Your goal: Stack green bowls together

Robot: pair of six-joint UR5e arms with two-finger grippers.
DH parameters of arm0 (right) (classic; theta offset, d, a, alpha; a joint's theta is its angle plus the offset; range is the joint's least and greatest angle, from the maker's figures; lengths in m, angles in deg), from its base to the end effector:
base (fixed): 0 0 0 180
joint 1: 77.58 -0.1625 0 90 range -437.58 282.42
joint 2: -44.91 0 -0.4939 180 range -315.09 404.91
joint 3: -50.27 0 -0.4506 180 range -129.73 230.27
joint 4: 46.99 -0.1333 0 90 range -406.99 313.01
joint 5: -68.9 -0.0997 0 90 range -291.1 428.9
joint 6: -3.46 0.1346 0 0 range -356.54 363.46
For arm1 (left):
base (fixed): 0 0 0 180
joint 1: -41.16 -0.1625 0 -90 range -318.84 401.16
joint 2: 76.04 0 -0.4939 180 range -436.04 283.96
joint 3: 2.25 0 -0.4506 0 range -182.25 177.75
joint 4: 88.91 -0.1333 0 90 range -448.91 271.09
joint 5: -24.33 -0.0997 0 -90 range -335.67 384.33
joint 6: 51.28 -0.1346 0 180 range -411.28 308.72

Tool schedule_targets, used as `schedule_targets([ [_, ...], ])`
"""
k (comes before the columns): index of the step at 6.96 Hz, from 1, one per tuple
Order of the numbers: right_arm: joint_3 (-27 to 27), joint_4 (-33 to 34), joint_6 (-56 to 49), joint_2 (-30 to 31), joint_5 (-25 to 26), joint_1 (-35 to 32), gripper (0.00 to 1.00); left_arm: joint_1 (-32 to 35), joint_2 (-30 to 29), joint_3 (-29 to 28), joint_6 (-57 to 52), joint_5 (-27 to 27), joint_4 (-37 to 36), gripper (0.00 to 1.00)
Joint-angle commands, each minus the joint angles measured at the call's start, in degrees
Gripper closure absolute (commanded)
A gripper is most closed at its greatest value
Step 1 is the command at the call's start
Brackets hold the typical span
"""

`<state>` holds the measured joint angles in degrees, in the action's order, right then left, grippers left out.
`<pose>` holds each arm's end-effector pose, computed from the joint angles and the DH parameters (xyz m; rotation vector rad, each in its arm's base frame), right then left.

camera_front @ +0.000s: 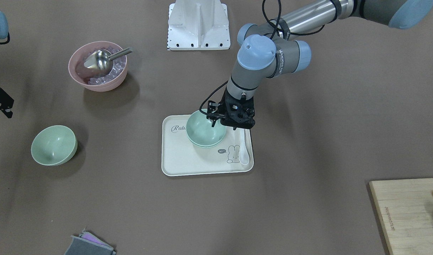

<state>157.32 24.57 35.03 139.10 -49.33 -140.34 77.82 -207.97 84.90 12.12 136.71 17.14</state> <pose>-0.1898 -0.5209 0.6043 0.2302 -0.6807 -0.0623 0.6240 -0.5667 0.2352 0.1913 0.9956 0.0276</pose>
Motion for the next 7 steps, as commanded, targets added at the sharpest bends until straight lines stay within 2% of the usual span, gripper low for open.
schedule_targets([
  [1,-0.4,0.0,0.1,-0.8,0.1,0.3,0.0,5.2,5.5,7.6,-5.1,6.2,-3.3,0.02],
  [2,-0.7,0.1,0.1,-1.0,0.1,0.6,0.0,7.8,11.8,13.6,-12.4,6.4,-6.2,0.01],
  [3,-2.3,0.1,0.2,-2.9,0.5,1.0,0.0,12.2,14.6,15.7,-23.6,6.7,-10.6,0.0],
  [4,-4.7,0.2,1.4,-5.7,0.5,1.2,0.0,17.8,19.3,15.9,-35.9,8.0,-11.6,0.0],
  [5,-6.9,0.2,3.5,-8.2,0.2,1.9,0.0,25.7,23.1,15.7,-44.2,15.9,-11.7,0.0],
  [6,-9.3,0.2,7.0,-11.3,-0.2,3.0,0.0,31.3,27.8,15.8,-46.9,20.5,-10.6,0.0],
  [7,-11.1,0.2,10.6,-13.4,-0.2,4.6,0.01,32.9,31.8,15.2,-46.9,20.3,-8.0,0.0],
])
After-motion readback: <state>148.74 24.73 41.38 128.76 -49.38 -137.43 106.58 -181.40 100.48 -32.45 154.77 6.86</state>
